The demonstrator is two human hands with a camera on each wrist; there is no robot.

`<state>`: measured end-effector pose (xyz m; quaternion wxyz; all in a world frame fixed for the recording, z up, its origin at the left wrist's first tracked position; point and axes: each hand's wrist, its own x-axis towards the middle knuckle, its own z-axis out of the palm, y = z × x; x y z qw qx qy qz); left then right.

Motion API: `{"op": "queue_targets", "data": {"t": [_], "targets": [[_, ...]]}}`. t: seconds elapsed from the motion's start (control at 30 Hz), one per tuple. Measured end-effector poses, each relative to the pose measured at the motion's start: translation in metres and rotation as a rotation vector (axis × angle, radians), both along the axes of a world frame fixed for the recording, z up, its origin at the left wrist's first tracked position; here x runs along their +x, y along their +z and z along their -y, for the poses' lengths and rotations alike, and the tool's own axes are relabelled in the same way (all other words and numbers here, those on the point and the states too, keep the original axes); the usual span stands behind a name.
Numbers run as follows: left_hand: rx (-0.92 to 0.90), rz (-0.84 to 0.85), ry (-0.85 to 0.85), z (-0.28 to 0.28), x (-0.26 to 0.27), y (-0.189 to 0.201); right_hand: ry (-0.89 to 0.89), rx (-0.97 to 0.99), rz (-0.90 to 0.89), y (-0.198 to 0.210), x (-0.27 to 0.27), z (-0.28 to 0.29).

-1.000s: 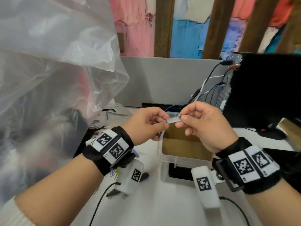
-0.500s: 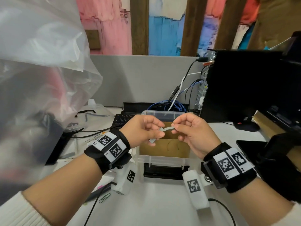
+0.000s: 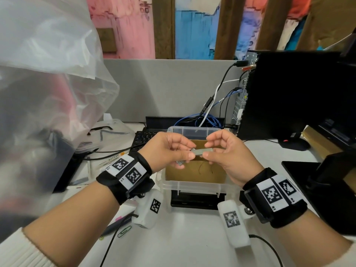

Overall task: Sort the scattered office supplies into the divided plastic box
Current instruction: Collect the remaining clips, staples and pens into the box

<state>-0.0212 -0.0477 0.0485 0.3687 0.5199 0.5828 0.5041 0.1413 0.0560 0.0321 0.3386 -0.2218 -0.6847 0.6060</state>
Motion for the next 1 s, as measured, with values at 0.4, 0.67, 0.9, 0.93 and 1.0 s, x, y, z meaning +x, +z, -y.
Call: {"op": "queue_targets", "data": {"t": [0.4,0.67,0.9,0.93,1.0], "targets": [[0.040,-0.045,0.031,0.001,0.004,-0.003,-0.122,0.108,0.047,0.000,0.001,0.003],[0.027,-0.081,0.059,-0.001,0.003,-0.004,-0.179,0.188,0.084,0.000,-0.001,0.008],[0.012,-0.108,0.104,-0.001,0.005,-0.005,-0.171,0.265,0.158,0.000,-0.003,0.013],[0.010,-0.115,0.107,-0.001,0.005,-0.005,-0.165,0.282,0.171,0.000,-0.003,0.013],[0.001,-0.125,0.115,-0.002,0.004,-0.005,-0.145,0.324,0.218,-0.001,-0.004,0.014]]}}
